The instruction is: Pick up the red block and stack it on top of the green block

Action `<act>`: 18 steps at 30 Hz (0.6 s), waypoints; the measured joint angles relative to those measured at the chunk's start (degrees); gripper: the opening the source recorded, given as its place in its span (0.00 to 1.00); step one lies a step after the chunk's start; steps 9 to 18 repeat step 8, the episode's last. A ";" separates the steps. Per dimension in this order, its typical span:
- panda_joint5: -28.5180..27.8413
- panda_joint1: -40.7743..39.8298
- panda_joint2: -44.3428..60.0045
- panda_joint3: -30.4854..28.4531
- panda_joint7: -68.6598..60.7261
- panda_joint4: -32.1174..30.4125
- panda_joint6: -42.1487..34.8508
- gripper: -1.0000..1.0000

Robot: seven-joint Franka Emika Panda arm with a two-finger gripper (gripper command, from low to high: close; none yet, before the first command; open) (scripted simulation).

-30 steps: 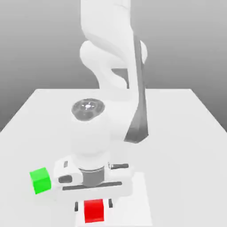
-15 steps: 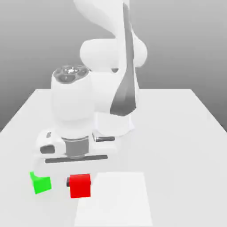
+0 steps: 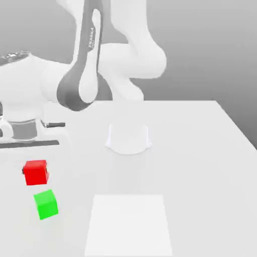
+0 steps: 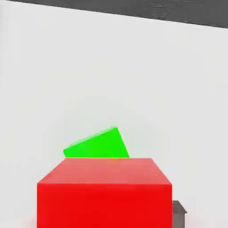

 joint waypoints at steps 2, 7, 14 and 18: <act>1.87 -0.22 2.62 0.75 -1.39 0.10 2.40 0.00; 4.48 -1.19 6.46 2.16 -3.25 0.14 5.89 1.00; 4.48 -1.19 6.46 2.16 -3.25 0.14 5.89 1.00; 4.48 -1.19 6.46 2.16 -3.25 0.14 5.89 1.00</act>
